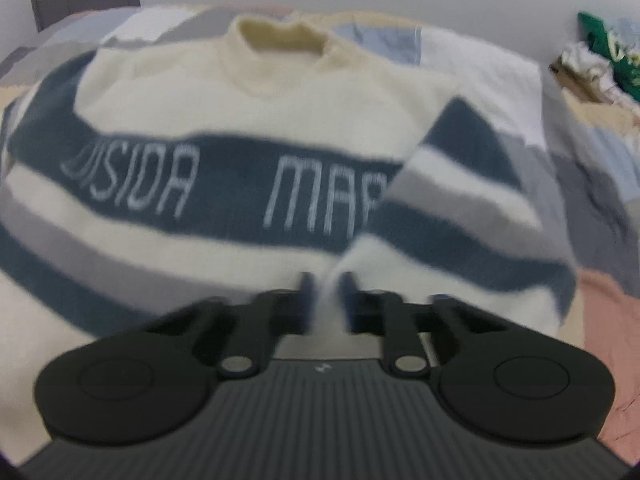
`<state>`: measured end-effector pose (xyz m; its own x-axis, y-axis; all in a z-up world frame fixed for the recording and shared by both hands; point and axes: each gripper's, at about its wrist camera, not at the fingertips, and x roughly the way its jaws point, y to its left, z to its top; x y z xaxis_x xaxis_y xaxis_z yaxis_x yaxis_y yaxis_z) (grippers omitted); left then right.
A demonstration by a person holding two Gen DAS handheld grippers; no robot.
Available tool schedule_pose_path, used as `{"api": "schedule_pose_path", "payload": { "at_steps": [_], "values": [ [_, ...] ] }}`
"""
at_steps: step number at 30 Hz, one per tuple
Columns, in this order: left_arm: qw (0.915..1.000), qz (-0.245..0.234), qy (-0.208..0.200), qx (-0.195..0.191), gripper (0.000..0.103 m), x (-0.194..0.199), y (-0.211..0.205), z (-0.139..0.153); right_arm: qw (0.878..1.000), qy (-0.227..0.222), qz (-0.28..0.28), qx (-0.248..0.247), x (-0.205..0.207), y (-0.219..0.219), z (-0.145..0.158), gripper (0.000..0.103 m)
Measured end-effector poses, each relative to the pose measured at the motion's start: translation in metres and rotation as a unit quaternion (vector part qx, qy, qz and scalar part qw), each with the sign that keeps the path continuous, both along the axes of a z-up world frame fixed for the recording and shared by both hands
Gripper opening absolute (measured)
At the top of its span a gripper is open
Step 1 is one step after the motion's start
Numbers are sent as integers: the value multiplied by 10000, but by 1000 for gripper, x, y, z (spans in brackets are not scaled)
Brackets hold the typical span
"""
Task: Fold large clothes
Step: 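Pinch the folded sleeve near the collar with the right gripper and release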
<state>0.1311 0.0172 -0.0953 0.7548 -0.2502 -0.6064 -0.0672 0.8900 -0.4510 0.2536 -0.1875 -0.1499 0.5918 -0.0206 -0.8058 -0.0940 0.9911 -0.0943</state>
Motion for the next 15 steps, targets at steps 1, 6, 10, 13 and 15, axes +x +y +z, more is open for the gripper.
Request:
{"api": "schedule_pose_path", "payload": {
  "at_steps": [1,6,10,13,15],
  "values": [
    [10000,5,-42,5,103,1,1,1,9998,-166,101,73,2,1,9,3],
    [10000,9,-21,-75,103,10,3,-2,9944,-936,297,394,28,1,58,3],
    [9999,-123,74,35,103,14,-4,-6,9975,-637,244,161,53,7,60,3],
    [9998,-161,78,28,103,16,-8,-7,9999,-141,53,52,57,1,41,6],
    [9998,-180,55,23,103,18,-10,-6,9998,158,-94,11,55,-4,28,12]
  ]
}}
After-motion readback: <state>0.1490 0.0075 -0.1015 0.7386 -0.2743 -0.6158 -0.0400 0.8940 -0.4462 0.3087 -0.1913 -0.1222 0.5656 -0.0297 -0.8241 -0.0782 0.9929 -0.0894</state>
